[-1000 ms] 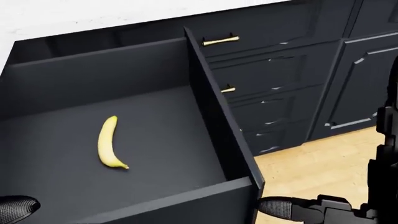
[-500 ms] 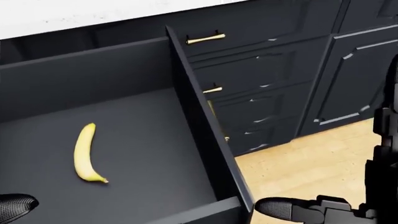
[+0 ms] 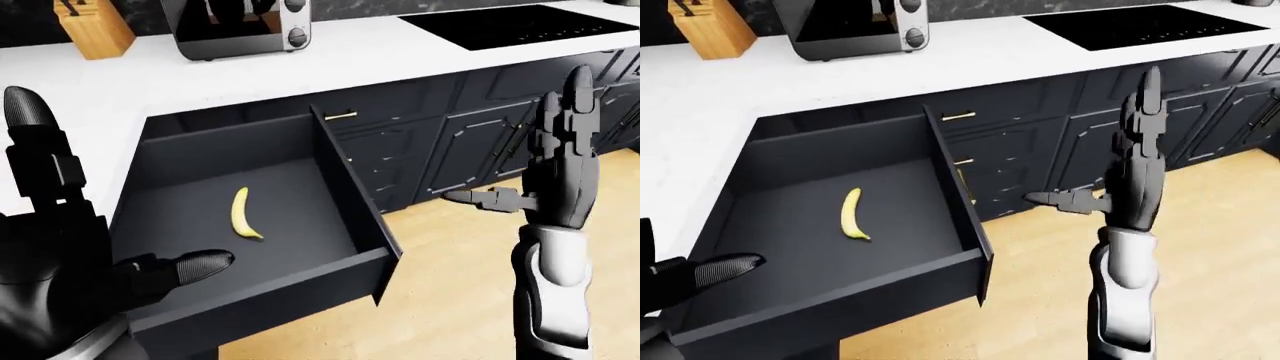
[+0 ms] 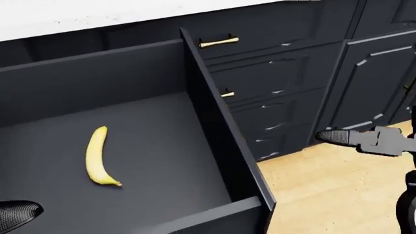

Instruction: Close the right drawer.

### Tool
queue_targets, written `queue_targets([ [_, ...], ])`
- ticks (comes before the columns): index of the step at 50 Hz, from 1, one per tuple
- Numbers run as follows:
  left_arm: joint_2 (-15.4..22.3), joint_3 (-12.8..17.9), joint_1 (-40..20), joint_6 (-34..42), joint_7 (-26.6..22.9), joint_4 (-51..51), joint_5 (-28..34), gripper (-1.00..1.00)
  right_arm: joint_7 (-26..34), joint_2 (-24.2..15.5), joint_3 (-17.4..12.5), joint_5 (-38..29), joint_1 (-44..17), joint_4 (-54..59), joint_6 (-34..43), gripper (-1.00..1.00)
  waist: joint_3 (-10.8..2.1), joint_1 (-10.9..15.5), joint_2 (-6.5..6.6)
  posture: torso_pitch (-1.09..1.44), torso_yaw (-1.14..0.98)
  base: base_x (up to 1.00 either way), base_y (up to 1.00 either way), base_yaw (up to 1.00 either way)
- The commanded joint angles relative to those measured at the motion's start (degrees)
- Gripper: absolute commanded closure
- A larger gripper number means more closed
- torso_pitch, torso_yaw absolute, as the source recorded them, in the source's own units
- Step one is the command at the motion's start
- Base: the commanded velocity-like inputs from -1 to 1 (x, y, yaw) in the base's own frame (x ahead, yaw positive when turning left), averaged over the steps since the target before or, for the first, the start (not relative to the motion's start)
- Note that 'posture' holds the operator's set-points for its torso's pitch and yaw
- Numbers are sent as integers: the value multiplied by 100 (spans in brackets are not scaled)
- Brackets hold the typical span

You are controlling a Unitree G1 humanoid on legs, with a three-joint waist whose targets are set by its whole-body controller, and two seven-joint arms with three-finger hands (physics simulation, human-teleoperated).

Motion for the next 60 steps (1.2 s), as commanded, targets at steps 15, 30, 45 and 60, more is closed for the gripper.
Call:
queue_targets([
  [15, 124, 172, -54, -118, 14, -148, -128, -100, -207, -747, 557, 342, -2324, 6684, -3092, -100, -130, -15, 33, 0, 0, 0, 0, 0],
  [30, 64, 164, -132, -15, -21, -148, -80, -100, 69, -446, 967, -268, -2984, 8740, -3314, -100, -184, 18, 67, 0, 0, 0, 0, 0],
  [45, 62, 170, -174, 32, -19, -148, -84, -100, 151, 33, 1324, -1295, -3108, 8851, -3145, -100, -201, 38, 74, 0, 0, 0, 0, 0],
  [60, 116, 159, -192, 67, 36, -148, -115, -100, 608, 293, 1423, -1598, -3061, 8805, -3239, -100, -234, 22, 59, 0, 0, 0, 0, 0],
])
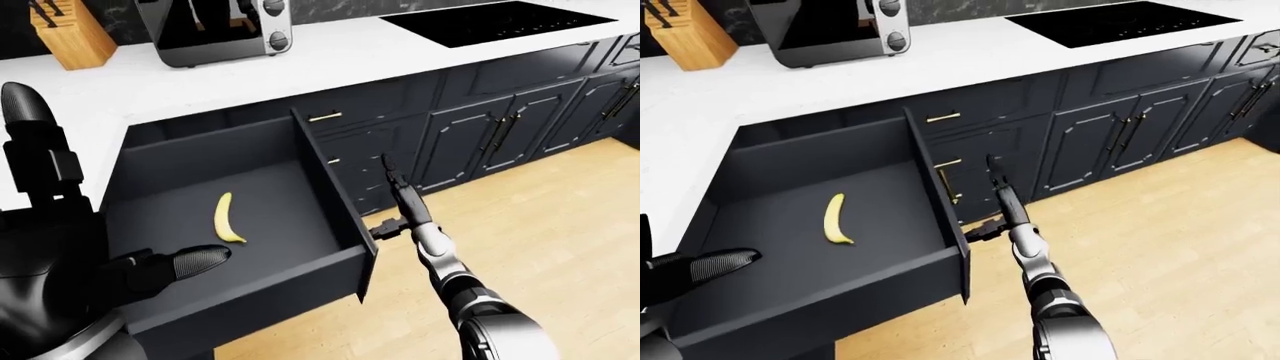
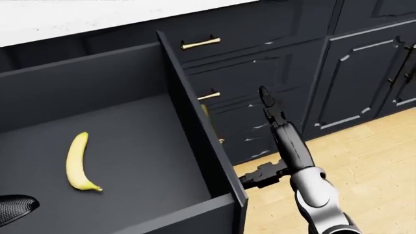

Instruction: Close the right drawer.

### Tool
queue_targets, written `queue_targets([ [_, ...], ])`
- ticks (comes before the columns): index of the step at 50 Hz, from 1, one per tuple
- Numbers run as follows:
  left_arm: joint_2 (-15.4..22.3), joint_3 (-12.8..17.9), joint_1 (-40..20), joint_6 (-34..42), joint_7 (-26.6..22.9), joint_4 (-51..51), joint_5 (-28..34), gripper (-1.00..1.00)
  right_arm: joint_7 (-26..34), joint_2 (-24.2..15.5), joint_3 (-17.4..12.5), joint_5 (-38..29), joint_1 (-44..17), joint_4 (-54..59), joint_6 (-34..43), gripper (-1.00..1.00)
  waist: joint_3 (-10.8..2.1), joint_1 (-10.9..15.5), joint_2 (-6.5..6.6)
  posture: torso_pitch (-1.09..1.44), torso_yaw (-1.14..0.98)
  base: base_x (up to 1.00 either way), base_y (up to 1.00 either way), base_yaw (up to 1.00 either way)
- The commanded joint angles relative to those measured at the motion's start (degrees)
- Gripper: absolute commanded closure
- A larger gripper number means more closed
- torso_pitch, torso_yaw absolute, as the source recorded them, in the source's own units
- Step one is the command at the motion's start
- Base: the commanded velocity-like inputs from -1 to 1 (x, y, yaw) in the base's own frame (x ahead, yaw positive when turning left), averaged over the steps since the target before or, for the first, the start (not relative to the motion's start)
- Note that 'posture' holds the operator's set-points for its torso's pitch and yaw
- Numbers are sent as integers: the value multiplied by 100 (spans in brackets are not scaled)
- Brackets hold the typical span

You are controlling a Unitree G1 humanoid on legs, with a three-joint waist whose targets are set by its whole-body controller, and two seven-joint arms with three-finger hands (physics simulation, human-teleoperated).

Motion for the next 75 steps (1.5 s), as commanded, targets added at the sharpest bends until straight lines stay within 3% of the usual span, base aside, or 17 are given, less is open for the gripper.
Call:
queue_targets([
  [1, 46, 63, -60, -110, -13, -141, 16, -100, 226, 61, 109, -155, -124, -90, -179, -100, -85, 27, 2, 0, 0, 0, 0, 0],
  [28, -5, 71, 63, -251, -80, -141, 40, -100, 455, 326, 308, -389, -140, -250, -189, -100, -39, 48, -32, 0, 0, 0, 0, 0],
  [38, 197, 137, 19, -224, 110, -141, -135, -100, 546, 505, 403, -521, -166, -305, -147, -100, -30, 45, -16, 0, 0, 0, 0, 0],
  [58, 112, 91, 18, -208, 57, -141, -58, -100, 661, 804, 545, -711, -131, -387, -106, -100, -21, 53, 16, 0, 0, 0, 0, 0],
  [75, -312, 257, 34, -194, -379, -141, 38, -100, 695, 1066, 660, -894, -224, -380, -5, -100, -17, 50, 18, 0, 0, 0, 0, 0],
])
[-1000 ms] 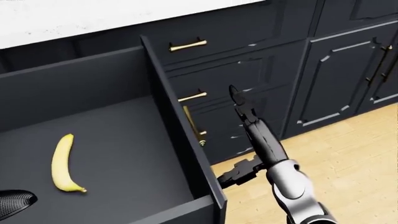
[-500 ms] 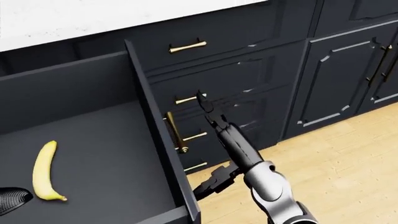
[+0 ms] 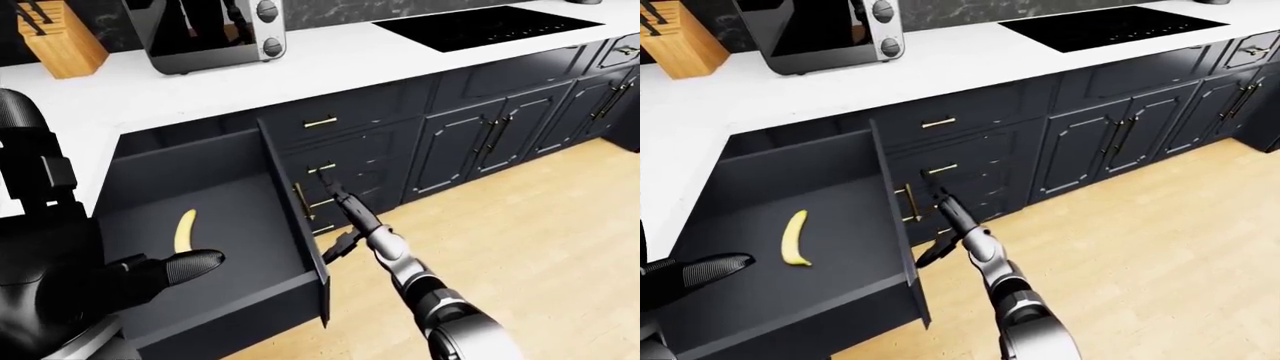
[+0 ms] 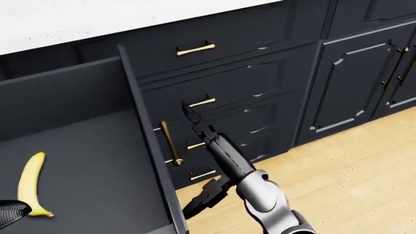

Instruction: Close the right drawer.

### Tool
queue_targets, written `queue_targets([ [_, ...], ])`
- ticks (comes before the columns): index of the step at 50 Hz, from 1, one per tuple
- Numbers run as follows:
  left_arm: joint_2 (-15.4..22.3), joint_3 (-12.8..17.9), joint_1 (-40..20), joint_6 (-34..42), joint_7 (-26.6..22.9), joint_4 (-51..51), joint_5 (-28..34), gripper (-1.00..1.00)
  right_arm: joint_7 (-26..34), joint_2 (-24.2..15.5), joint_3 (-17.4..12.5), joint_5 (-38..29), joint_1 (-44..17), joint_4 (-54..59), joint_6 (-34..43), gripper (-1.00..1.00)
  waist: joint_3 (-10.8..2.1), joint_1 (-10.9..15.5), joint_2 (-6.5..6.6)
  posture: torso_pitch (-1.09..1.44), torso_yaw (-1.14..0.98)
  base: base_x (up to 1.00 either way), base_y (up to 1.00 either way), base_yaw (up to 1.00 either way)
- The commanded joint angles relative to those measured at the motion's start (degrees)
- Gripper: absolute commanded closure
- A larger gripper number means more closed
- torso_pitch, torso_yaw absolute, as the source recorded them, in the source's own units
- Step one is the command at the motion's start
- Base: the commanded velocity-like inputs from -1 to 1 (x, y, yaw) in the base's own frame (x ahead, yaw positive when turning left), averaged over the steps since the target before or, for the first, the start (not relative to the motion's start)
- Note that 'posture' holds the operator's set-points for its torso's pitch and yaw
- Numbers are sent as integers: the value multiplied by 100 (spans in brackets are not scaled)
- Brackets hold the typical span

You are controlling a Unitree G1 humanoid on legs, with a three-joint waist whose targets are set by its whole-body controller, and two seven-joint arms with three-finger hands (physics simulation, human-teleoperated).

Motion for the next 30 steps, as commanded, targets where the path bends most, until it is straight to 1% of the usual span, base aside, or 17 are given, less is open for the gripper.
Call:
queue_targets([
  [1, 43, 38, -57, -116, -26, -150, 15, -100, 166, 81, 97, -118, -119, -109, -161, -100, -88, 17, 24, 0, 0, 0, 0, 0],
  [7, 115, 44, -76, -98, 46, -150, -22, -100, 200, 182, 158, -207, -152, -105, -126, -100, -87, 20, 28, 0, 0, 0, 0, 0],
  [15, 346, 7, -89, -100, 276, -150, -140, -100, 209, 285, 191, -312, -204, -75, -133, -100, -85, 13, 48, 0, 0, 0, 0, 0],
  [30, 350, 9, -72, -108, 283, -150, -140, -100, 233, 469, 268, -516, -272, -65, -84, -100, -79, 9, 74, 0, 0, 0, 0, 0],
])
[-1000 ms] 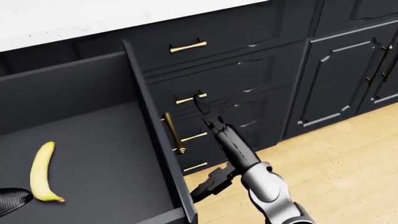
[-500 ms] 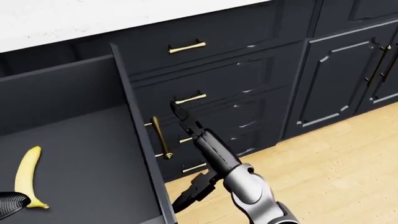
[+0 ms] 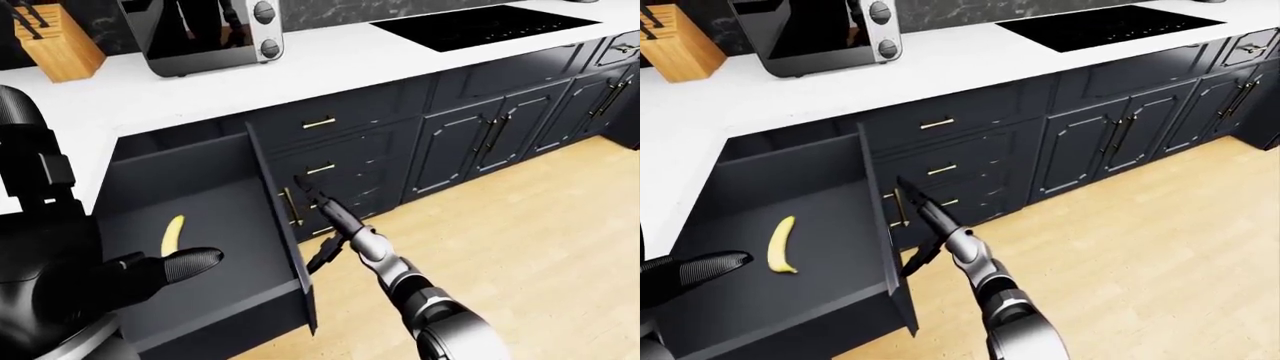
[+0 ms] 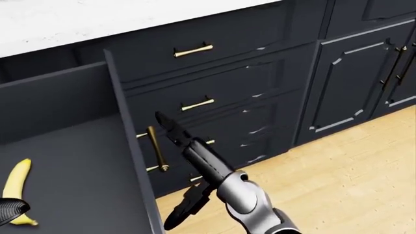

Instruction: Close the right drawer.

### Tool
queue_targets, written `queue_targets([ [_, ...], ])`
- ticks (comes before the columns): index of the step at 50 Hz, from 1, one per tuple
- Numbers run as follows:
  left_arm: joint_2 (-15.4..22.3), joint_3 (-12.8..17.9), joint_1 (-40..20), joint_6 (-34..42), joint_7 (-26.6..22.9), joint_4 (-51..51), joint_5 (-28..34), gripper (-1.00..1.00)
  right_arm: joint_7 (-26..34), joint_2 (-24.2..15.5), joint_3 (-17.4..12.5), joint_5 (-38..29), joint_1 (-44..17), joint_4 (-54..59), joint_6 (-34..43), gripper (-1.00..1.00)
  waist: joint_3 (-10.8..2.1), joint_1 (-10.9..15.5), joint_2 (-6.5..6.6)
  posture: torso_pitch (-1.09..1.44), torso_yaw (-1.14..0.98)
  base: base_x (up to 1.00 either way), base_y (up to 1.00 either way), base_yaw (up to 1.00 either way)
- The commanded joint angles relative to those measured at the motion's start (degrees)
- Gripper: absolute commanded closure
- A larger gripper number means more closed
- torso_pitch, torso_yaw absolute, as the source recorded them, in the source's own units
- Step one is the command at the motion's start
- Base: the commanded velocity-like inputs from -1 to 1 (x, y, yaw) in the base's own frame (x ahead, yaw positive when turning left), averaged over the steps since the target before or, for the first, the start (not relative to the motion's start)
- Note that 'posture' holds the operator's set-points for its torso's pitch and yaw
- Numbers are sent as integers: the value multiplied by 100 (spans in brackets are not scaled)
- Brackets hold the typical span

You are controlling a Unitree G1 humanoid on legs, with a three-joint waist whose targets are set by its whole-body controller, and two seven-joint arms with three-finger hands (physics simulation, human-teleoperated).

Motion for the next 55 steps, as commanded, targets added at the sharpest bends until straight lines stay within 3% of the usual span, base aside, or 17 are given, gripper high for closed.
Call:
queue_targets([
  [1, 52, 54, -64, -104, -2, -142, 20, -100, 170, 121, 97, -84, -126, -114, -184, -100, -91, 21, 31, 0, 0, 0, 0, 0],
  [42, 287, 72, -94, -90, 223, -142, -145, -100, 213, 577, 269, -516, -213, 30, -203, -100, -73, 8, 79, 0, 0, 0, 0, 0],
  [55, 134, 105, -115, -53, 73, -143, -75, -100, 272, 726, 325, -674, -235, 84, -206, -100, -71, 3, 92, 0, 0, 0, 0, 0],
])
